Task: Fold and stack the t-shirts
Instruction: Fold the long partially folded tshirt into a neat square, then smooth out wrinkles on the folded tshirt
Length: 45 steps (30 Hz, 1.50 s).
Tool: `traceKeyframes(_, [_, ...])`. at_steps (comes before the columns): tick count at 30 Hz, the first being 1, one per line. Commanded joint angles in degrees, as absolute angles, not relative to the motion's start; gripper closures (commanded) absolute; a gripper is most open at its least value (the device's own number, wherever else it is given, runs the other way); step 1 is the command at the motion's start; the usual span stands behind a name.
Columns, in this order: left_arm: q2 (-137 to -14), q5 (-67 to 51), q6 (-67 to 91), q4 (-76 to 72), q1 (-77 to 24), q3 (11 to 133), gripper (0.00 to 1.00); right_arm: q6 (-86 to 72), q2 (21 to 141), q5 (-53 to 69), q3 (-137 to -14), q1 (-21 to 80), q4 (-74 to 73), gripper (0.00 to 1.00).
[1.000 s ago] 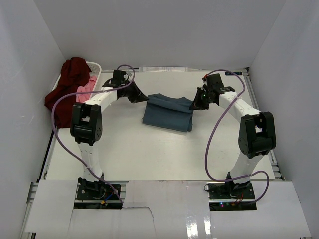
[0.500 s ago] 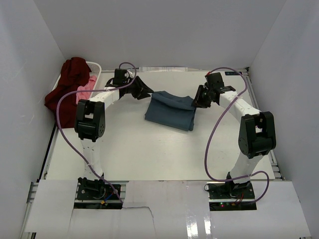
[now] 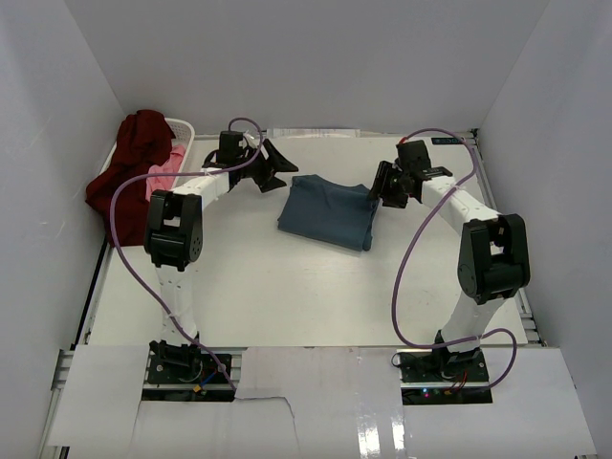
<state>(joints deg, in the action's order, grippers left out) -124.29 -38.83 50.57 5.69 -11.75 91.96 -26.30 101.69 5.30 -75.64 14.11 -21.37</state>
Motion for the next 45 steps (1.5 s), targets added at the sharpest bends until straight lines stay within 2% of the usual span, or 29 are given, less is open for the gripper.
traceKeyframes(1, [-120.0, -39.6, 46.9, 4.9, -12.2, 93.3, 0.20, -24.1, 102.2, 4.7, -78.0, 14.3, -21.3, 0.43])
traceKeyframes(13, [-130.5, -41.1, 40.0, 11.6, -15.9, 102.6, 0.29, -22.2, 112.7, 4.3, -84.3, 14.3, -22.8, 0.42])
traceKeyframes(17, [-134.1, -41.1, 38.9, 13.8, -17.3, 106.1, 0.36, -22.1, 115.8, 4.0, -87.4, 14.3, -23.2, 0.43])
traceKeyframes(22, [-137.1, -40.0, 38.1, 15.5, -18.3, 108.5, 0.52, -22.0, 118.9, 4.1, -89.5, 14.3, -23.6, 0.46])
traceKeyframes(28, [-138.4, -35.1, 37.4, 18.1, -18.4, 108.4, 0.56, -21.1, 121.1, 5.7, -89.6, 14.3, -23.6, 0.47])
traceKeyframes(32, [-135.0, -27.3, 36.7, 20.5, -18.4, 104.0, 0.57, -20.1, 122.2, 7.3, -89.5, 14.4, -24.2, 0.48])
traceKeyframes(36, [-126.9, -20.1, 38.3, 22.4, -18.4, 94.0, 0.58, -19.1, 122.1, 9.8, -88.7, 14.9, -25.2, 0.48])
traceKeyframes(45, [-107.5, -17.1, 40.9, 20.1, -18.4, 70.9, 0.60, -17.7, 112.3, 12.6, -73.8, 21.1, -23.4, 0.49])
